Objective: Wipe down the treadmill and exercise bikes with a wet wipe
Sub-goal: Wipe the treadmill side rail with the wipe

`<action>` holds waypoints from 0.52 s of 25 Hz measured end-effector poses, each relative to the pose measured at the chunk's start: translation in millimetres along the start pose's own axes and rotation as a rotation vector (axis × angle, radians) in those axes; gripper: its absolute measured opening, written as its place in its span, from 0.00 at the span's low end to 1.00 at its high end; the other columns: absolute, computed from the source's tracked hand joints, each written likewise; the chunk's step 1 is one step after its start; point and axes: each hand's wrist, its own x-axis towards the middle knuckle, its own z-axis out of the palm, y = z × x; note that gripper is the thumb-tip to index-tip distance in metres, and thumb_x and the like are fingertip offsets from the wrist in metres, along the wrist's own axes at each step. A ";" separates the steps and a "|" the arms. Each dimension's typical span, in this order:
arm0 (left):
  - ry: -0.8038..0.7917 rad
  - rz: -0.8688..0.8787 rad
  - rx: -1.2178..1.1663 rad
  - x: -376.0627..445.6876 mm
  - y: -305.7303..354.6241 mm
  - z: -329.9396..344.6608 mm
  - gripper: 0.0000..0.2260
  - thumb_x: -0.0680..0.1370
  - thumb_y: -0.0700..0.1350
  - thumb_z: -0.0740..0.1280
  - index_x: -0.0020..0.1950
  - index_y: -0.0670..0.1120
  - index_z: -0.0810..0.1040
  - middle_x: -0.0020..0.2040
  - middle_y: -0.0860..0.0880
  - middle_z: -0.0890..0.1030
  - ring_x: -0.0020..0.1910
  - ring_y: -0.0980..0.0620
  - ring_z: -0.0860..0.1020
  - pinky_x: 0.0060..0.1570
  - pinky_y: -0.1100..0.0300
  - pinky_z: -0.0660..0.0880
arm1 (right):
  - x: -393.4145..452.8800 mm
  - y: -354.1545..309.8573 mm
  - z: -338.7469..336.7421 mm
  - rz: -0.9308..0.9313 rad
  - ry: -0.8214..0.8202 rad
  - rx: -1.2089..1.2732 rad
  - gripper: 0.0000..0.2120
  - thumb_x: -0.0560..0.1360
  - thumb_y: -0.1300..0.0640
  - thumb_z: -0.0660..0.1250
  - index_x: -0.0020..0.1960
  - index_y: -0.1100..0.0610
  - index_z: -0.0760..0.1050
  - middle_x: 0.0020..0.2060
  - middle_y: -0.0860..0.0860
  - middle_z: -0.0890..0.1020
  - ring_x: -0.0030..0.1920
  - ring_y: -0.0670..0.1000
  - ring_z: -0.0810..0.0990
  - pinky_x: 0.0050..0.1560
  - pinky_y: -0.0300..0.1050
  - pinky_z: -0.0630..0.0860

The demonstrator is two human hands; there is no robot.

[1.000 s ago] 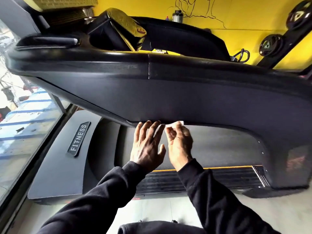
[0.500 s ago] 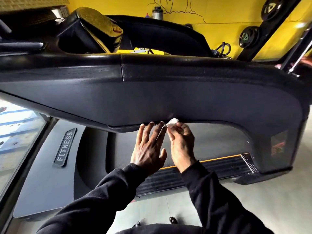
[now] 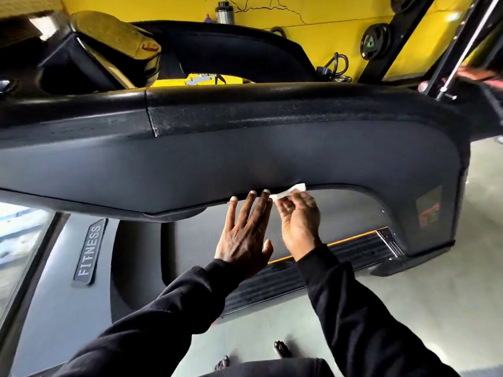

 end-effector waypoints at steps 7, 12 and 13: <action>-0.053 0.076 0.012 14.1 14.4 6.9 0.43 0.65 0.51 0.75 0.76 0.39 0.62 0.79 0.43 0.55 0.78 0.42 0.54 0.75 0.42 0.40 | 1.2 -8.7 -10.8 0.110 -0.165 0.003 0.14 0.78 0.71 0.58 0.38 0.57 0.67 0.27 0.49 0.80 0.30 0.45 0.80 0.36 0.36 0.77; -0.085 0.108 0.034 25.1 20.5 8.8 0.44 0.64 0.51 0.75 0.76 0.38 0.63 0.79 0.43 0.55 0.78 0.43 0.54 0.74 0.43 0.37 | 31.3 -31.7 -23.7 0.039 0.008 0.178 0.13 0.80 0.70 0.58 0.41 0.56 0.68 0.35 0.51 0.77 0.36 0.47 0.78 0.38 0.39 0.80; -0.096 0.116 0.032 26.8 22.3 9.8 0.44 0.64 0.51 0.75 0.76 0.39 0.63 0.80 0.43 0.55 0.78 0.43 0.54 0.75 0.43 0.37 | 27.8 -23.3 -24.7 0.075 -0.048 0.167 0.13 0.79 0.70 0.58 0.41 0.55 0.68 0.33 0.50 0.77 0.34 0.47 0.78 0.37 0.38 0.79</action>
